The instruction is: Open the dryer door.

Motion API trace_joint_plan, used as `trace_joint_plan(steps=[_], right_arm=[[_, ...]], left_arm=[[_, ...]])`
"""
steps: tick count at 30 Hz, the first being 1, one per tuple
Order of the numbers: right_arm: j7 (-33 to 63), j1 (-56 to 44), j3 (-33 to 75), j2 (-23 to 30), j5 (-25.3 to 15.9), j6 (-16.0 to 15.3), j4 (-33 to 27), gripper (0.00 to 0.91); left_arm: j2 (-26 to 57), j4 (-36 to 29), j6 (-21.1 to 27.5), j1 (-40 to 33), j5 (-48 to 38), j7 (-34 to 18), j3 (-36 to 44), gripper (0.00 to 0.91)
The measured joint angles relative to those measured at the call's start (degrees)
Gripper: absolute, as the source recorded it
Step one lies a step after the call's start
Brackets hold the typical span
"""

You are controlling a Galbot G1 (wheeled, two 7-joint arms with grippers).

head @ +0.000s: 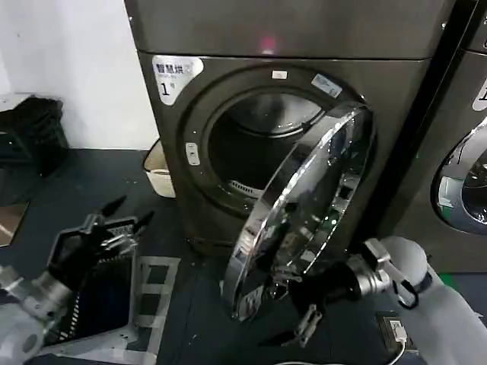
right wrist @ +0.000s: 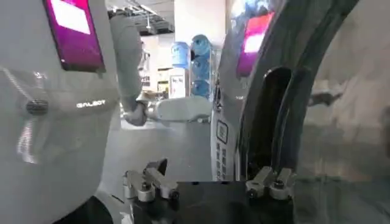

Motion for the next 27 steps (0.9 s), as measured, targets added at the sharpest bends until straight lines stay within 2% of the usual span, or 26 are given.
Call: trace_joint_plan(steps=[7,18,21,27], right_arm=[[0.0,-4.5,5.8,-2.3,0.6,1.4,-0.4,0.907],[0.4,-9.3,21.4,-2.0,2.8,3.7,-11.7,0.907],[0.8,-11.2,27.9,-1.7,4.0,3.8,-14.7,0.907],[5.3,-13.9,39.5,-0.5,3.3,5.1,-18.4,0.907]], left_arm=[[1.4,-1.9,-1.0,-2.2,-1.0,2.5,4.4,0.907],[4.6,-5.1,-1.2,-10.3,-1.2,3.3,17.6,0.907],[4.8,-4.9,-1.1,-13.7,-1.0,3.2,22.4,0.907],[3.8,-2.8,-1.2,-21.1,-0.7,3.2,32.1,0.907]])
